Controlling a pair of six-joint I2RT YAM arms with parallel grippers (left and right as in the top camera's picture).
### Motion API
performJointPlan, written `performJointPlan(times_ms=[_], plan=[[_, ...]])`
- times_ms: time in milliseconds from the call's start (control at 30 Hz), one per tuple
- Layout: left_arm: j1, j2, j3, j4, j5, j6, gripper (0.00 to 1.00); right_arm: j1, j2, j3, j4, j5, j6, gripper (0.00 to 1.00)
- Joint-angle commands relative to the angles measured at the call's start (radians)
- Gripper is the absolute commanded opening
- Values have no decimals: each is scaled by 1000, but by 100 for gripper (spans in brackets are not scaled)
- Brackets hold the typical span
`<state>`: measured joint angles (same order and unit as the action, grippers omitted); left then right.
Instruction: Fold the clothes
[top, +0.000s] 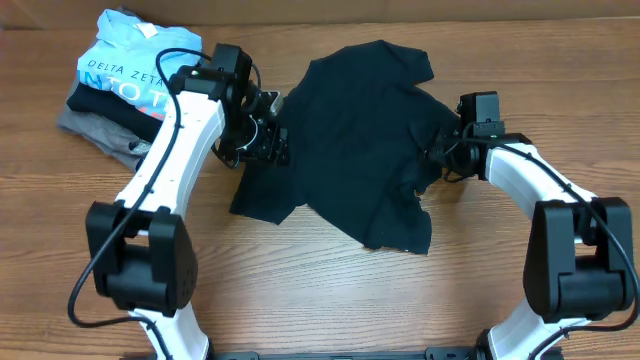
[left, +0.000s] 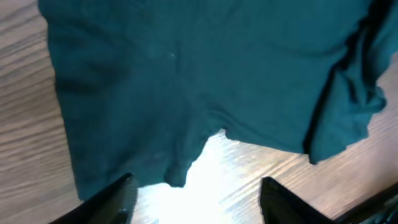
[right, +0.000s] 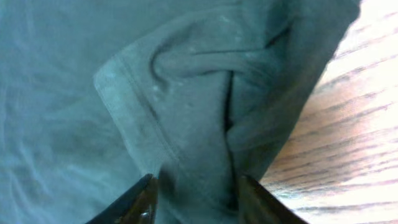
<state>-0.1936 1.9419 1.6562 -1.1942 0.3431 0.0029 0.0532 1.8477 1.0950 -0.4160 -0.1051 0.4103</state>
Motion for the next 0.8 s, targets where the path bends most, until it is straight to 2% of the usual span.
performJointPlan(times_ms=[0,67,100,267,500,533,567,600,633,767], plan=[[-19,66,5,6,-3,20,58,4,15,-8,8,9,1,30],[-24,101,5,6,-3,20,53,-2,14,-1,8,9,1,8],[-27,120,5,6,-3,20,52,-10,12,7,1,7,1,4],[-36,199,5,16,-7,19,42,-93,-50,94,-118,9,-21,4],[-34,235,5,47,-63,0,30,-287,-229,199,-285,81,-21,4],[-34,235,5,51,-63,0,30,-321,-248,200,-296,85,-21,6],[-34,235,5,55,-62,0,30,-362,-266,200,-312,87,-21,21],[-34,235,5,56,-62,0,30,-397,-275,200,-330,91,-19,49],[-34,235,5,57,-62,0,30,-429,-280,200,-346,93,-9,54],[-34,235,5,50,-62,0,33,-555,-281,193,-439,8,45,58]])
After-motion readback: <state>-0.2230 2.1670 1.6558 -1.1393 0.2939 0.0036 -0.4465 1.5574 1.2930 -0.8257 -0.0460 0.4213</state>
